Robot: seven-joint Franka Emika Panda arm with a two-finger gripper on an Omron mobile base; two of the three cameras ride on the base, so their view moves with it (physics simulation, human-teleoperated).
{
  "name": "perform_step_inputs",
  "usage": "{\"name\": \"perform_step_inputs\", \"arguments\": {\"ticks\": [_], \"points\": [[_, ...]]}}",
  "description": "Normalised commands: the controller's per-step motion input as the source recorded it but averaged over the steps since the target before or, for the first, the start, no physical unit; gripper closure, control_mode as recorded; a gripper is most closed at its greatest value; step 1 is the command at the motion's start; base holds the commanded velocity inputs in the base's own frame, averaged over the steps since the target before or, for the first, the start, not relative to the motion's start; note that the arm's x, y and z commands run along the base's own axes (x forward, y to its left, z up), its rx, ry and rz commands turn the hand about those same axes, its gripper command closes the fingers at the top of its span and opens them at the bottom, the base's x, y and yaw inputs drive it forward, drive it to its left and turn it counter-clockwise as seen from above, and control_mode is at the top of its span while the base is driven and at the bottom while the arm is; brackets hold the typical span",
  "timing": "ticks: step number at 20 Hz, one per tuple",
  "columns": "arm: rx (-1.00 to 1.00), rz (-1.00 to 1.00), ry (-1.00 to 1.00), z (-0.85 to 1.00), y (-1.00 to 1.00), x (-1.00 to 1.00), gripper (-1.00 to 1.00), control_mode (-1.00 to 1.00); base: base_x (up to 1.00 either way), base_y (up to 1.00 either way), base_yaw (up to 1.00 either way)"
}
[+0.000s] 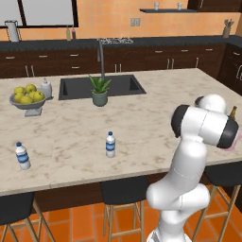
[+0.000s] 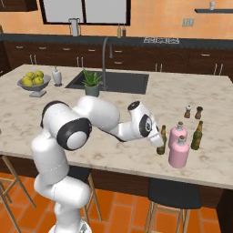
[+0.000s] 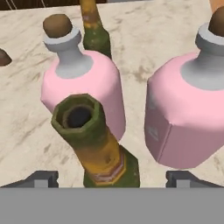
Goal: Move the plastic bottles in the middle to the plastics group, and the glass bottles in the middle to the glass group.
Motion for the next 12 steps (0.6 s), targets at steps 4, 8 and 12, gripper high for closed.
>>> {"name": "perform_step_inputs", "arguments": {"ticks": [4,8,12], "points": [[0.00,0.00,0.00,0.65,0.00,-0.06,-1.00,-1.00,0.00,0.00,0.00],[0.00,0.00,0.00,0.71,0.00,-0.14,-1.00,-1.00,0.00,0.00,0.00],[0.00,0.00,0.00,0.68,0.05,-0.19,-1.00,-1.00,0.00,0.00,0.00]]}}
